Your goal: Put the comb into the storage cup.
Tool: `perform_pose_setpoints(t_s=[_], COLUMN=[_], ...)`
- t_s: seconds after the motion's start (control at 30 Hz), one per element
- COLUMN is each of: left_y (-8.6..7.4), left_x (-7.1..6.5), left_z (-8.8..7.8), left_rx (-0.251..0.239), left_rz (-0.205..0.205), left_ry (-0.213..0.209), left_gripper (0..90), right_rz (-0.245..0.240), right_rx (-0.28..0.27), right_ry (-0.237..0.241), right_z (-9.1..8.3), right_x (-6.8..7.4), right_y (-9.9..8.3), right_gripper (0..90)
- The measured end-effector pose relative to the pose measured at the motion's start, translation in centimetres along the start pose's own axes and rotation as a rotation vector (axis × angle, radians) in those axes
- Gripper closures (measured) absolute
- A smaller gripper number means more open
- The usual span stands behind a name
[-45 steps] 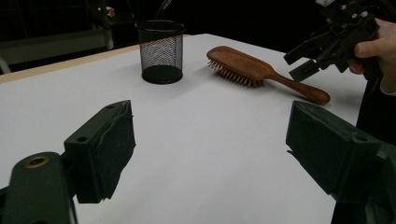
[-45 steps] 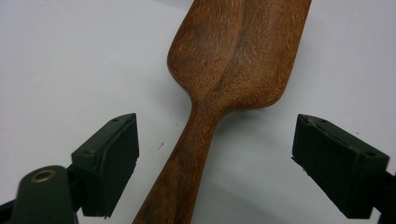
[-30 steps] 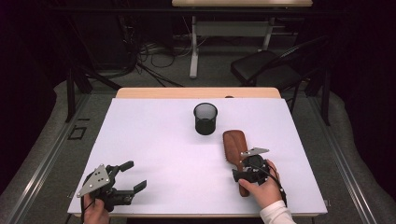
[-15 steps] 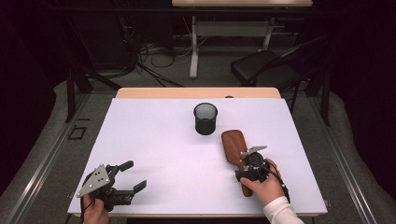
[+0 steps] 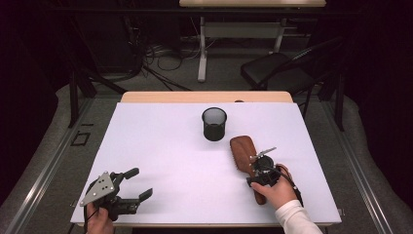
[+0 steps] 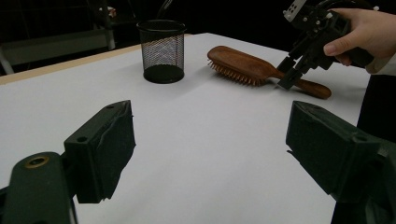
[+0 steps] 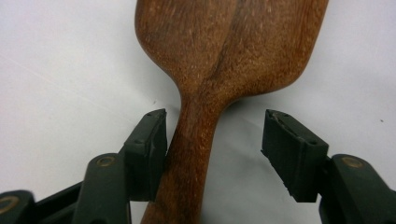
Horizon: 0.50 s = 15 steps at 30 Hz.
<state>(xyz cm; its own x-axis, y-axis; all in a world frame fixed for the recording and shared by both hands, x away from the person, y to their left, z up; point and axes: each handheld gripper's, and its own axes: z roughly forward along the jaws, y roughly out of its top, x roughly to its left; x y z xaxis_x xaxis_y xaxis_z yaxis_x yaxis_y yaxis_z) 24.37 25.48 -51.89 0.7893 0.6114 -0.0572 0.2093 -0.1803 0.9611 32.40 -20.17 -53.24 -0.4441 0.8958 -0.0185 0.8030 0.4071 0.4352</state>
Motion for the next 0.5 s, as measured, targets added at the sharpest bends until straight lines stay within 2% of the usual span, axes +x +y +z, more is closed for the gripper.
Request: perform_pose_setpoints(t_s=[0.03,0.17,0.2,0.23,0.3,0.43,0.5], left_y=[0.0,0.0,0.0,0.0,0.0,0.0,0.0], left_x=[0.0,0.0,0.0,0.0,0.0,0.0,0.0], left_z=[0.0,0.0,0.0,0.0,0.1,0.1,0.1], left_rx=[0.001,0.002,0.001,0.002,0.0,0.005,0.006], left_rz=[0.0,0.0,-0.003,-0.002,-0.003,-0.001,0.0], left_ry=[-0.007,-0.007,-0.006,-0.007,-0.006,-0.012,-0.009], left_gripper=[15.8,15.8,15.8,15.8,15.8,15.8,15.8], right_rz=[0.001,-0.009,-0.023,-0.015,-0.02,-0.019,-0.021], right_rx=[0.031,0.035,0.092,0.063,0.084,0.079,0.121], right_ry=[0.0,0.004,-0.009,0.022,0.023,0.025,0.012], right_z=[-0.1,-0.1,-0.4,-0.1,-0.1,0.1,0.0], right_x=[-0.2,-0.5,-0.6,-0.9,-1.1,-1.2,-1.3], right_y=[0.2,0.4,0.7,0.7,0.9,1.0,1.3], right_gripper=[43.1,44.6,46.2,47.3,48.3,49.1,49.8])
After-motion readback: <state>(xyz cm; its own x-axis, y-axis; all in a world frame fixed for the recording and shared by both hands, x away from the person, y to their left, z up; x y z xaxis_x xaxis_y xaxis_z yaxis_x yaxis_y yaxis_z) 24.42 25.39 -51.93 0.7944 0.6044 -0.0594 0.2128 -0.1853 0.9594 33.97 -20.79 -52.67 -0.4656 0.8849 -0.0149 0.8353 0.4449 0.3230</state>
